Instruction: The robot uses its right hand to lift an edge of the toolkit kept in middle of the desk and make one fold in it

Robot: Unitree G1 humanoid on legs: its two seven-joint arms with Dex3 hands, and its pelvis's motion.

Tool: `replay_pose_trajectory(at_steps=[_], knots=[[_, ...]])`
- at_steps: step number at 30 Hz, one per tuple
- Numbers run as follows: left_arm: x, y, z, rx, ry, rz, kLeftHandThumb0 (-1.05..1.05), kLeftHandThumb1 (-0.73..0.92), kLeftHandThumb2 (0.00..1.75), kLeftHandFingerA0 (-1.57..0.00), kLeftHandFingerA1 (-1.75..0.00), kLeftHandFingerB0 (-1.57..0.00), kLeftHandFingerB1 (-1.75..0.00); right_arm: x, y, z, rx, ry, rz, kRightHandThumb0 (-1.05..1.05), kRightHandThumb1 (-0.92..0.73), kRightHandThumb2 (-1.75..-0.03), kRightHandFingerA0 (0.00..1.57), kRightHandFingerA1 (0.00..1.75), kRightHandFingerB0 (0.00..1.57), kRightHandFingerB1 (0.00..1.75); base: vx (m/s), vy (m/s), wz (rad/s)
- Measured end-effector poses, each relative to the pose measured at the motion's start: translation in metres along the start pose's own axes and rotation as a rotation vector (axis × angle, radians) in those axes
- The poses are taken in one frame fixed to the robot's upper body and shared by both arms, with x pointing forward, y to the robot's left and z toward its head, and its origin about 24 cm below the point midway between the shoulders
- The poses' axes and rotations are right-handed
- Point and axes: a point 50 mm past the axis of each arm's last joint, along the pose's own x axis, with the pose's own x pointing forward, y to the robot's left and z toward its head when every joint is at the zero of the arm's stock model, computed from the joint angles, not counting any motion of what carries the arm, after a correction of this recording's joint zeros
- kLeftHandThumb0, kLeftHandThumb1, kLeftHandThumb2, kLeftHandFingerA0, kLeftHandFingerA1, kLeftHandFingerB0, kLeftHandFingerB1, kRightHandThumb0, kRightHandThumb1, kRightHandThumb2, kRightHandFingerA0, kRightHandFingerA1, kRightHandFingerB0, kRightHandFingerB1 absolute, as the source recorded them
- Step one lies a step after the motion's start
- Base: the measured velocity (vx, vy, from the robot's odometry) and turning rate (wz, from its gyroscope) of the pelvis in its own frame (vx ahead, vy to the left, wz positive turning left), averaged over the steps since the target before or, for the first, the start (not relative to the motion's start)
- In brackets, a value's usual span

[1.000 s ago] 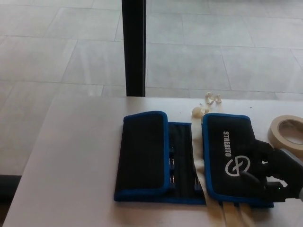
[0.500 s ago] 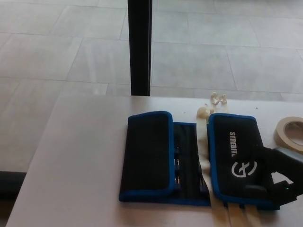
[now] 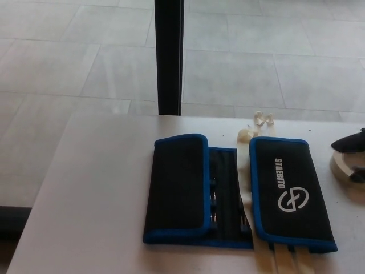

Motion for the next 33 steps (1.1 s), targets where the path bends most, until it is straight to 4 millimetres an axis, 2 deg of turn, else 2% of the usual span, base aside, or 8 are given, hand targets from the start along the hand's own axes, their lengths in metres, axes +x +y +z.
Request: replay_pose_trajectory(at_steps=[4,9,14,21,23,25,32,33], knots=[[0.0,0.0,0.0,0.0,0.0,0.0,-0.56,0.61,0.58,-0.81,-0.74,-0.7,-0.62,-0.01,-0.025,-0.002,0.066,-0.011,-0.101,-0.77,-0.49,-0.81,0.89,0.62,0.65,0.55,0.0,0.0,0.0],[0.0,0.0,0.0,-0.001,-0.001,-0.001,-0.57,0.61,0.58,-0.81,-0.71,-0.71,-0.62,-0.028,-0.051,-0.016,0.152,0.008,-0.227,-0.69,-0.68,-0.61,0.92,0.68,0.69,0.57,0.0,0.0,0.0],[0.0,-0.001,0.0,-0.002,-0.001,-0.001,-0.58,0.61,0.59,-0.82,-0.73,-0.74,-0.62,-0.045,-0.073,-0.03,0.24,0.022,-0.347,-0.67,-0.89,-0.66,0.64,1.07,0.26,0.85,0.0,0.0,0.0],[0.0,-0.001,0.0,-0.002,0.0,-0.001,-0.58,0.63,0.59,-0.79,-0.71,-0.7,-0.6,-0.075,-0.097,-0.056,0.37,0.058,-0.516,-0.7,-0.92,-0.67,0.61,1.22,0.22,1.11,0.0,0.0,0.0],[0.0,-0.001,0.0,-0.003,0.0,-0.001,-0.57,0.64,0.59,-0.78,-0.67,-0.68,-0.58,-0.084,-0.103,-0.065,0.414,0.07,-0.571,-0.72,-0.72,-1.13,0.67,1.06,0.23,0.75,0.0,0.0,0.0],[0.0,-0.001,0.0,-0.003,0.0,-0.002,-0.57,0.64,0.59,-0.78,-0.69,-0.68,-0.59,-0.094,-0.108,-0.075,0.46,0.085,-0.627,-0.74,-0.91,-0.67,0.64,1.23,0.06,0.79,0.0,0.0,0.0],[0.0,0.0,-0.001,-0.003,0.002,-0.001,-0.56,0.65,0.59,-0.79,-0.7,-0.67,-0.62,-0.135,-0.116,-0.117,0.662,0.145,-0.864,-0.77,-0.91,-0.67,0.69,1.26,0.0,0.8,0.0,0.0,0.0],[0.0,0.0,-0.001,-0.003,0.002,-0.001,-0.56,0.65,0.6,-0.8,-0.71,-0.67,-0.62,-0.139,-0.116,-0.121,0.685,0.149,-0.89,-0.81,-0.71,-1.03,0.74,1.16,0.02,0.6,0.0,0.0,0.0]])
